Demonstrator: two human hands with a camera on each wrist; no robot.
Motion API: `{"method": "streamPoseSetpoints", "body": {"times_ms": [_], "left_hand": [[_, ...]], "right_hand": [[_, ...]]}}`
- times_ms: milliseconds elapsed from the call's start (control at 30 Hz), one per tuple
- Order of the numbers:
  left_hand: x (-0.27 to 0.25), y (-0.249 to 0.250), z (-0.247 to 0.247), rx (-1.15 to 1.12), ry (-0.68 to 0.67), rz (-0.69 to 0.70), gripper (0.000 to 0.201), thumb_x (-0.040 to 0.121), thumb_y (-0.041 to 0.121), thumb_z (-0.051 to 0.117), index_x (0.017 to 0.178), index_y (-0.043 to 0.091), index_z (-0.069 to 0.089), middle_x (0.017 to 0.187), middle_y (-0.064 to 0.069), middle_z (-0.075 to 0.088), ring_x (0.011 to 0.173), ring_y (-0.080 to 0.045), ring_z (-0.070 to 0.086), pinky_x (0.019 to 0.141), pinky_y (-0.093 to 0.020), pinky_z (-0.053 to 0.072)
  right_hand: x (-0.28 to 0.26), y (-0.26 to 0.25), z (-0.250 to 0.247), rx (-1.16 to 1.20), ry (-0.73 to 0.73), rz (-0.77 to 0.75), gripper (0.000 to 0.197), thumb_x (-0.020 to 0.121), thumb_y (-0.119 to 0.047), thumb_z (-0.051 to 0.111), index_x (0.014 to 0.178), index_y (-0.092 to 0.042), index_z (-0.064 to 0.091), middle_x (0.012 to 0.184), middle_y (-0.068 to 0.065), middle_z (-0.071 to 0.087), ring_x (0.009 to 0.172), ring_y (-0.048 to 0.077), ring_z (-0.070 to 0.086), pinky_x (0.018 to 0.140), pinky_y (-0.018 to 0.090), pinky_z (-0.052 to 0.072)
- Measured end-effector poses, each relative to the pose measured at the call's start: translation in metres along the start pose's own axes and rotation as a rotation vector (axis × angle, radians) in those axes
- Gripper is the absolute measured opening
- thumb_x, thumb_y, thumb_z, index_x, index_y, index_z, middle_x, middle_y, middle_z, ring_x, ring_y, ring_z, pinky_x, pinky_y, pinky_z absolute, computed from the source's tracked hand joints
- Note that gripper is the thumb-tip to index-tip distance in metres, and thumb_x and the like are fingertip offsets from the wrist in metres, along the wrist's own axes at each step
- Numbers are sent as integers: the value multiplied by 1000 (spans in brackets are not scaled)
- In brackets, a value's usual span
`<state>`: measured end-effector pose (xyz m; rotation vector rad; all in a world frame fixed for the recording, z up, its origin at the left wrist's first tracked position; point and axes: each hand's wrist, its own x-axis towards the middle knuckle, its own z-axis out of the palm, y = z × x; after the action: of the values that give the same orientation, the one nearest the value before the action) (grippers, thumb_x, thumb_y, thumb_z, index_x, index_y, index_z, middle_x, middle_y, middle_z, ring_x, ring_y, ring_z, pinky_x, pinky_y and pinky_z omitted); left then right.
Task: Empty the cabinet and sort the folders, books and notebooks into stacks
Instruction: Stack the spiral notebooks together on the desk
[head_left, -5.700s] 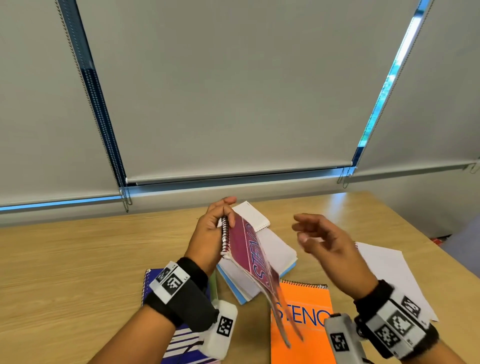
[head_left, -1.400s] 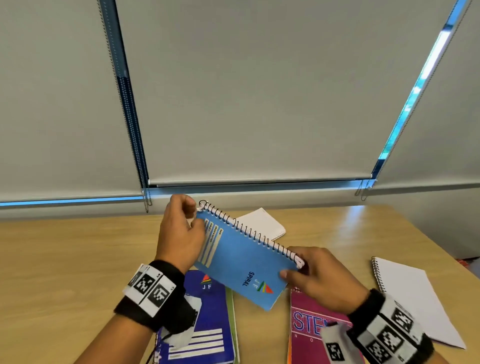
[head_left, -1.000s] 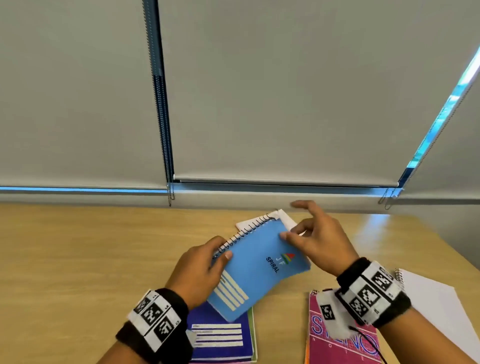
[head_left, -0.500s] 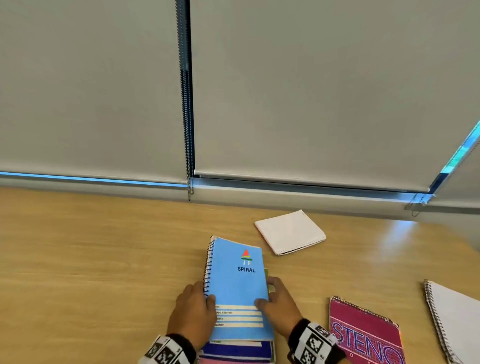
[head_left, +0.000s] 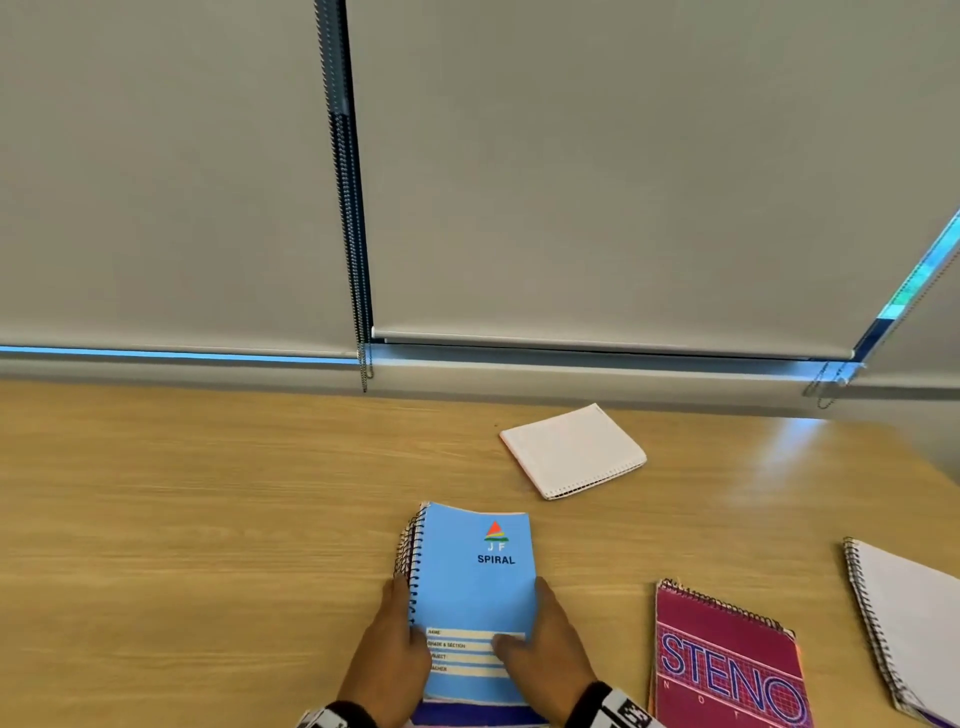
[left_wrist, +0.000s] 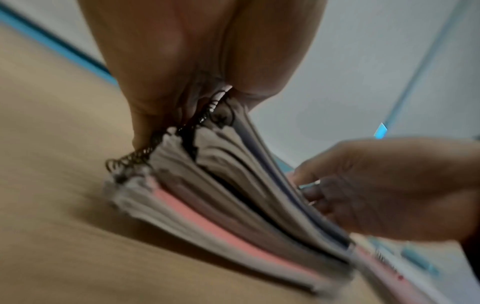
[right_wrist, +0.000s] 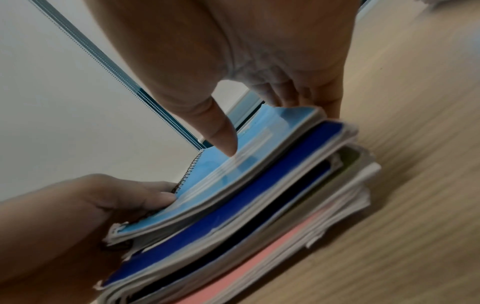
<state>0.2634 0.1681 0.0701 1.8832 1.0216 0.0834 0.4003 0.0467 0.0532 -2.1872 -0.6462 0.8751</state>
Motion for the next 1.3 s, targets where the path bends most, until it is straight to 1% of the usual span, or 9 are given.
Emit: {"method": "streamPoseSetpoints", "body": {"times_ms": [167, 333, 467, 533, 700, 900, 1033, 1167, 1300], "left_hand": [[2, 7, -4, -145, -43, -15, 64, 100, 8, 37, 152, 32, 11, 126, 10, 50, 101, -7, 52, 76, -10, 39], [3, 10, -2, -248, -3, -29, 62, 96, -4, 37, 144, 34, 30, 137, 7, 51, 113, -9, 52, 101, -20, 38], [0, 13, -7, -283, 12, -51, 60, 97, -4, 41, 143, 34, 30, 129, 10, 48, 112, -7, 46, 100, -17, 31], [2, 13, -7, -284, 28, -73, 62, 97, -2, 43, 145, 35, 26, 129, 10, 47, 114, -8, 46, 98, -14, 30], [12, 8, -5, -307, 8, -81, 60, 95, -4, 48, 144, 28, 34, 130, 8, 53, 112, -9, 52, 99, -17, 34], [39, 14, -11, 83, 334, 148, 62, 90, 30, 62, 146, 25, 35, 155, 1, 22, 144, -18, 16, 117, -35, 18], [55, 34, -3, 325, 198, 362, 59, 83, 55, 38, 136, 30, 46, 151, 0, 28, 142, -20, 22, 117, -36, 22], [58, 34, 4, 447, -5, 270, 48, 94, 46, 45, 140, 38, 36, 158, 10, 8, 149, -13, -3, 120, -29, 9], [55, 29, 0, 410, -1, 259, 45, 94, 43, 46, 137, 39, 38, 158, 16, 9, 148, -11, 5, 120, -30, 12]], "right_hand": [[-6, -1, -6, -15, -44, -22, 77, 86, -22, 59, 150, -20, 16, 132, -6, 54, 109, 5, 55, 85, 10, 40], [-12, -18, -15, -79, -36, 11, 82, 92, -26, 56, 153, -18, 1, 146, 1, 43, 128, 13, 48, 90, 9, 32], [-9, -24, -14, -134, -19, 20, 88, 94, -28, 55, 151, -18, -11, 150, -4, 37, 127, 6, 46, 89, 0, 26], [-3, -17, -10, -141, -24, -11, 87, 90, -29, 59, 152, -21, -2, 147, -5, 42, 119, 2, 49, 87, -6, 25], [22, -14, -38, -48, -80, -127, 41, 80, -27, 66, 113, -45, 48, 123, -18, 61, 110, 1, 59, 99, 20, 43], [125, -48, -104, -495, 247, -120, 63, 89, -43, 56, 144, -22, 35, 143, 3, 46, 130, 25, 44, 107, 36, 38], [168, -57, -106, -892, 117, -1, 71, 86, -64, 47, 138, -17, 33, 129, 10, 53, 116, 29, 53, 94, 40, 46], [182, -58, -91, -975, 69, -16, 44, 91, -43, 54, 123, -14, 47, 123, 9, 59, 111, 27, 58, 87, 34, 46], [180, -68, -99, -1116, 15, -65, 32, 93, -17, 53, 125, -9, 52, 126, 10, 58, 114, 26, 59, 89, 32, 49]]}}
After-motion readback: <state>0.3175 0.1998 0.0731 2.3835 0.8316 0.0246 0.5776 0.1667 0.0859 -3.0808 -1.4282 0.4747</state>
